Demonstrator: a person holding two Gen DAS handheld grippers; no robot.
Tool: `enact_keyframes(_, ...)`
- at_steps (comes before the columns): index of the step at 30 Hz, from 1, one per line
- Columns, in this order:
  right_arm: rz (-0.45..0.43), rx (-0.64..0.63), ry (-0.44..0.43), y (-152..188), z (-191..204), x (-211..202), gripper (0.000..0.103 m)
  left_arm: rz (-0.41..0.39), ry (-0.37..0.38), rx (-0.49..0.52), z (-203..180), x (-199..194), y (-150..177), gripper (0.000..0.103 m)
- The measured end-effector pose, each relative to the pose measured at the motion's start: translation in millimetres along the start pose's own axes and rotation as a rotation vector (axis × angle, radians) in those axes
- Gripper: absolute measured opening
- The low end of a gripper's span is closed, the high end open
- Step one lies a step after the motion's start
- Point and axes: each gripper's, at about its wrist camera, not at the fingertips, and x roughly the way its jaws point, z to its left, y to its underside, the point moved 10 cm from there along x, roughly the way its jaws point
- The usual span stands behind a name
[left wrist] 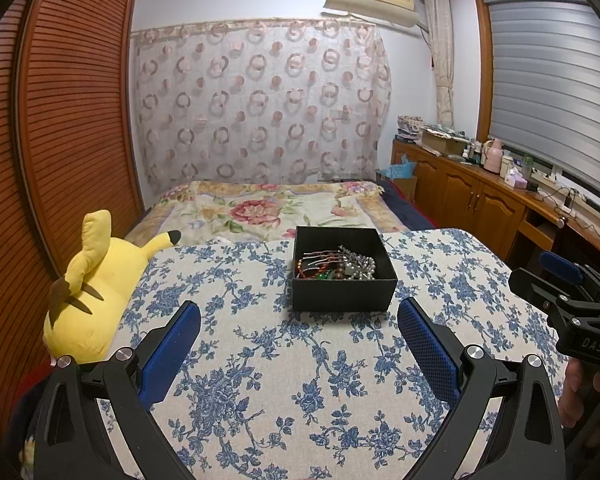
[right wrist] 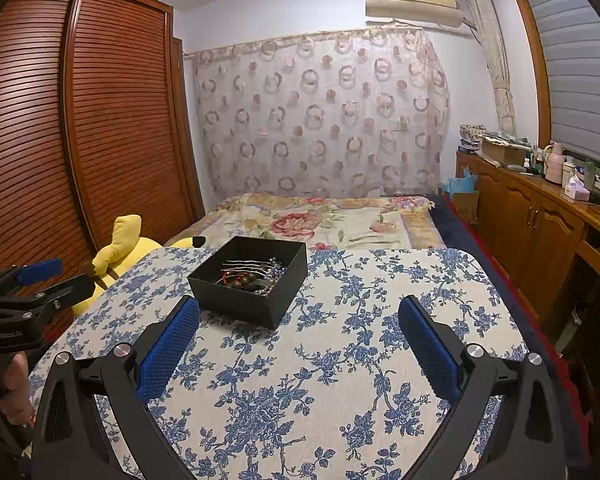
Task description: Organize jewelry
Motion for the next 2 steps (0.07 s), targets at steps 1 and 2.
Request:
enact_keyframes(1, 0.0, 0.0, 0.0, 0.0, -0.1, 0.0, 0.1, -0.001, -0.001, 0.0, 0.0, -0.1, -0.4, 0.095)
enact_keyframes(2, -0.001, 0.001, 0.0, -0.1, -0.3, 0.4, 0.1, -0.001, -0.003, 0.001, 0.0, 0.2, 0.2, 0.095)
